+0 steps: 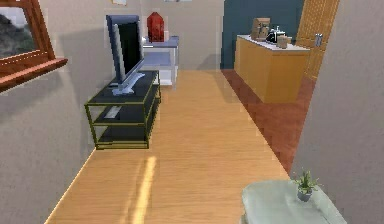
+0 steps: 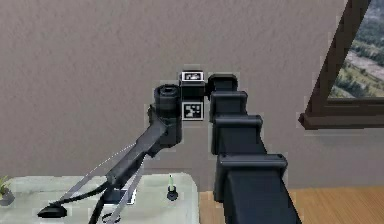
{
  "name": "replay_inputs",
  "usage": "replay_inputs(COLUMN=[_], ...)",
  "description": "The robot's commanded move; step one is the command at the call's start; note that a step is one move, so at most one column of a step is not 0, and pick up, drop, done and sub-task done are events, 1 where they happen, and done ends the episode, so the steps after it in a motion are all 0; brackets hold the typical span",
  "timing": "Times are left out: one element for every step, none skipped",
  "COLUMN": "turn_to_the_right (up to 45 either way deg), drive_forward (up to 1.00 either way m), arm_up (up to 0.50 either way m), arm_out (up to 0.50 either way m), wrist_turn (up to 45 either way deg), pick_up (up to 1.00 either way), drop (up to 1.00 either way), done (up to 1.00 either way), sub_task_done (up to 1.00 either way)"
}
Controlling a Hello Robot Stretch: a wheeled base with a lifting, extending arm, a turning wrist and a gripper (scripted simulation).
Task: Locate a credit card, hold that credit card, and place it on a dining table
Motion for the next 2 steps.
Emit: replay_inputs(turn_to_the_right=[0.0, -45.0], drive_forward=[0.0, 0.0], arm_up=[0.0, 0.0], arm_out=[-0.16, 0.0], wrist_turn=[0.0, 0.0], pick_up=[0.0, 0.0], drop=[0.0, 0.0], done=[0.0, 0.0], sub_task_done=[0.0, 0.0])
